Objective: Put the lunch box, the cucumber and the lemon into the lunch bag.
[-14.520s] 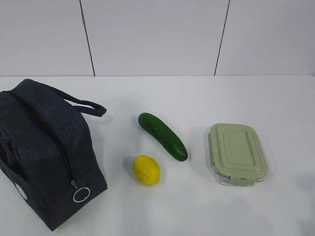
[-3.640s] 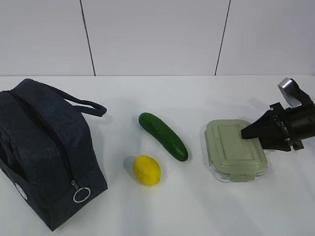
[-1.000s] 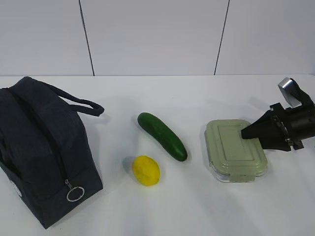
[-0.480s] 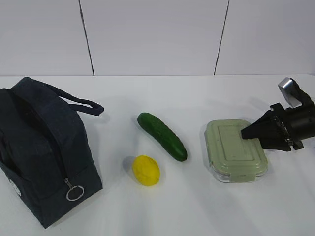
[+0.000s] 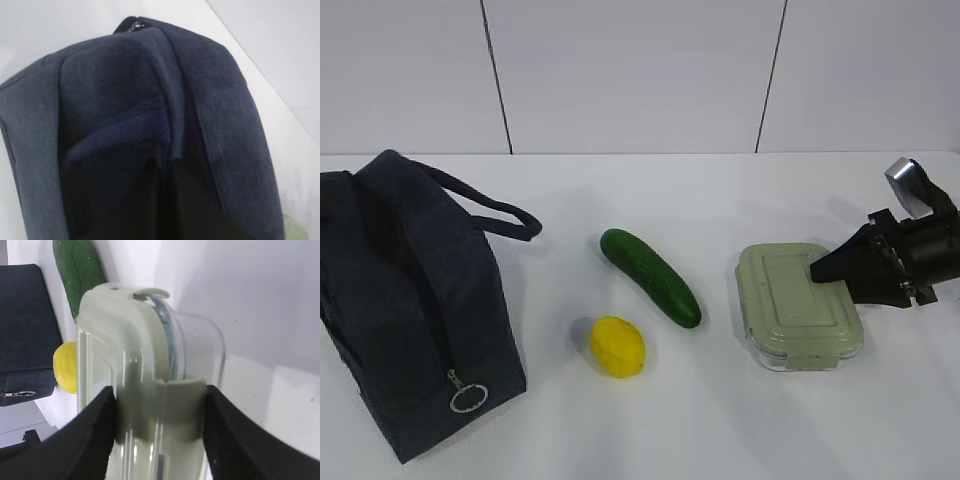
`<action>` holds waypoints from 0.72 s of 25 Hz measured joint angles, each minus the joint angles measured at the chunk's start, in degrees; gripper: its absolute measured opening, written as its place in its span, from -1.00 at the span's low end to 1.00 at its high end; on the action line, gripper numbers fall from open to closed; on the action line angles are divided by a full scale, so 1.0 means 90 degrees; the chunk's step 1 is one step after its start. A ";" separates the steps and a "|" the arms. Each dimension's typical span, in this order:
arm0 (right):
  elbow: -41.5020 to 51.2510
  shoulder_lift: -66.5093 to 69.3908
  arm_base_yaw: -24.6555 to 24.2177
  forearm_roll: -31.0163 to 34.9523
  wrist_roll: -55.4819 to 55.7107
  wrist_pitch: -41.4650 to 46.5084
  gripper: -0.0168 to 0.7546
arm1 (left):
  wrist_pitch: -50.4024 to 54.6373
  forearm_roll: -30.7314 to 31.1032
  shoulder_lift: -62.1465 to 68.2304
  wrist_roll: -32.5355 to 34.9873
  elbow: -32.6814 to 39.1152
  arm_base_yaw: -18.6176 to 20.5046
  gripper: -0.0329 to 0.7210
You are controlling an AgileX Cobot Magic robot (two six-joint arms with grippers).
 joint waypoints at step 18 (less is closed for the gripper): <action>0.0000 -0.0553 0.0000 -0.0197 0.0799 0.0000 0.09 | 0.1123 -0.0170 0.0844 0.0882 -0.0772 -0.0772 -0.92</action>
